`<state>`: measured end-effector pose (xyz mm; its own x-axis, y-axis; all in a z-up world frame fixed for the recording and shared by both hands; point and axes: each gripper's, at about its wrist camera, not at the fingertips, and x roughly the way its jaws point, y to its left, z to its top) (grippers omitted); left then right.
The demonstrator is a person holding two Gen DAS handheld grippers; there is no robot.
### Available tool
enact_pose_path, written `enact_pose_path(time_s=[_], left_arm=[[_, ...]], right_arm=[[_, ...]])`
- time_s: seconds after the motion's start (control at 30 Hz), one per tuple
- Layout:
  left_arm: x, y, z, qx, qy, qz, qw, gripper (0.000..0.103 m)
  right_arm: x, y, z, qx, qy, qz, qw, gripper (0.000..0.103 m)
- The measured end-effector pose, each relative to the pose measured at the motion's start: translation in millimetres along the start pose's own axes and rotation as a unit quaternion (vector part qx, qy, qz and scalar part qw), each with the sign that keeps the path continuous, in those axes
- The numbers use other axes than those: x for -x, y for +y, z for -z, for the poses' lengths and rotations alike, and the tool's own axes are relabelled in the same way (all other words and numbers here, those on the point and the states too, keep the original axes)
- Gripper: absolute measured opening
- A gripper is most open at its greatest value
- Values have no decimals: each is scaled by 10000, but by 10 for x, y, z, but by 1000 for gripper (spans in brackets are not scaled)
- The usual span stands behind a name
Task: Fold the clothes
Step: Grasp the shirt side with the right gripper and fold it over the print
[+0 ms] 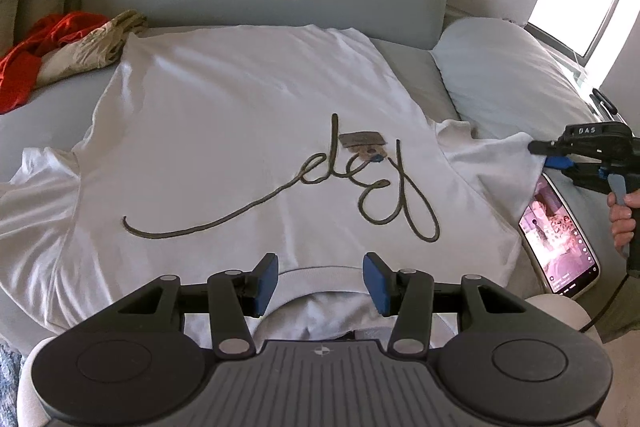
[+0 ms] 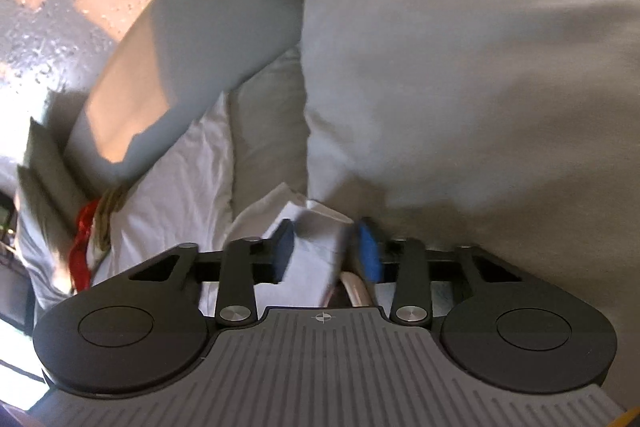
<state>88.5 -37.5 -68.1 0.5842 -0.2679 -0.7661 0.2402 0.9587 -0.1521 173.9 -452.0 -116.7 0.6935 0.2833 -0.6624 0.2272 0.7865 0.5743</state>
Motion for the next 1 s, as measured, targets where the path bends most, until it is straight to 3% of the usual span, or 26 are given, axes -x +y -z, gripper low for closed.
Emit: enact_pose_path(time_s=[0.03,0.07,0.2,0.3,0.5,0.57,0.73,0.83,1.0], left_arm=[[17,10,5,12,-23,-5,10000,47],[35,23,10,30,-46,-11,10000,47],[93,72,28,116,-104,-4,9999,47],[168,99,49,139,-203,39,9997,47],[333,242,97,318,-440,63,9985,47],[380,307,114,411,-499,49,9979,47],[453,443,149,582,-558,32,9967,47],[473,496,173,641,-572,19,9963,47],[448,517,193,724,-523,15,9960,47]], right_arm=[[-8,12,2,-30,7,-11,10000,14],[12,29,8,-35,-47,-10,10000,6],[126,155,60,-56,-314,132,9994,5],[179,401,105,179,-494,480,9975,4],[248,1204,303,1400,-720,906,9834,4],[204,1515,486,2059,-635,850,9728,4],[-72,2040,1116,3604,-113,1057,9267,4],[-209,2097,1419,3951,223,1100,9117,4],[-293,2073,1750,4227,700,1085,8970,8]])
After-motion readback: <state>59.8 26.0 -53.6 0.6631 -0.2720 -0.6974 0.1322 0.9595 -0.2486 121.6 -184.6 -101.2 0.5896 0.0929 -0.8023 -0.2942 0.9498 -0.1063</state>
